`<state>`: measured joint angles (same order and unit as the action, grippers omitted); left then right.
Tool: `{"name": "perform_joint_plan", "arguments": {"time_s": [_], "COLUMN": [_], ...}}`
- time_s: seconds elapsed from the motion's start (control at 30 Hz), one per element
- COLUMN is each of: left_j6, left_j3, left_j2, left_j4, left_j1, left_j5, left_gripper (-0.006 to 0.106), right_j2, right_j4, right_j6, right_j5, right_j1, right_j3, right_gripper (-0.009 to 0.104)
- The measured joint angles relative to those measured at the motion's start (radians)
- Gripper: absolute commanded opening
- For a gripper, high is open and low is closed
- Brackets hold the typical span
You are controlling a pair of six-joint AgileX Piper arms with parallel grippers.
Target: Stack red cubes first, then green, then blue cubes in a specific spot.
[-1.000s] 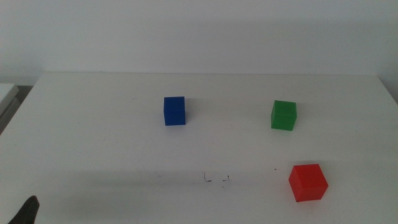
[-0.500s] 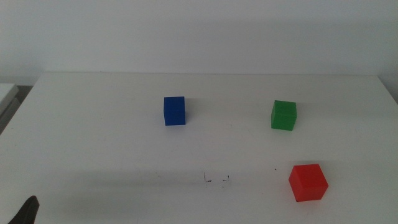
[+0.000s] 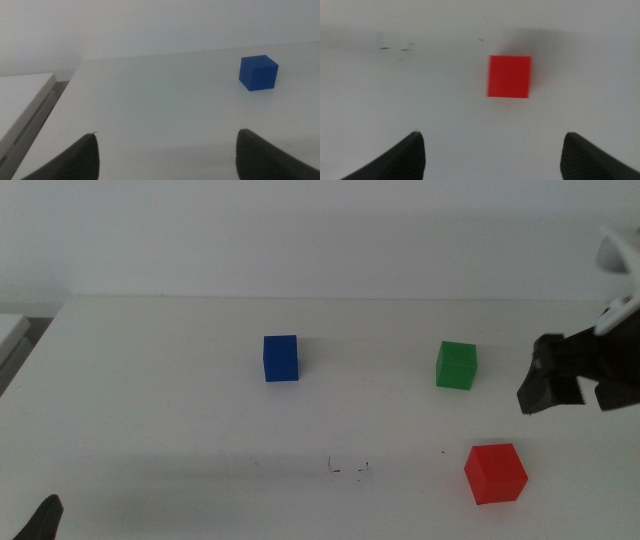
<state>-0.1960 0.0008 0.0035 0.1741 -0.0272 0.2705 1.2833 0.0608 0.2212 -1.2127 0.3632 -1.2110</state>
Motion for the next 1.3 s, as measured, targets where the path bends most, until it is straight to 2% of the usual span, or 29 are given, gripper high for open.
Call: {"name": "perform_joint_plan", "arguments": {"time_s": [0.2, 0.47, 0.77, 1.1, 1.3], "left_j6": [0.0, 0.0, 0.0, 0.0, 0.0], "left_j3": [0.0, 0.0, 0.0, 0.0, 0.0], "left_j2": [0.0, 0.0, 0.0, 0.0, 0.0], "left_j4": [0.0, 0.0, 0.0, 0.0, 0.0], "left_j1": [0.0, 0.0, 0.0, 0.0, 0.0], "left_j5": [0.0, 0.0, 0.0, 0.0, 0.0], "left_gripper": [0.094, 0.094, 0.094, 0.094, 0.094], "right_j2": [0.085, 0.165, 0.262, 0.347, 0.372], "right_j4": [-0.088, -0.111, -0.14, -0.165, -0.203], "right_j6": [0.106, 0.118, 0.122, 0.153, 0.213], "right_j5": [0.021, 0.207, 0.337, 0.402, 0.427], "right_j1": [0.035, 0.046, 0.065, 0.065, 0.071], "right_j3": [0.07, 0.205, 0.221, 0.221, 0.221], "right_gripper": [0.093, 0.093, 0.093, 0.093, 0.093]}}
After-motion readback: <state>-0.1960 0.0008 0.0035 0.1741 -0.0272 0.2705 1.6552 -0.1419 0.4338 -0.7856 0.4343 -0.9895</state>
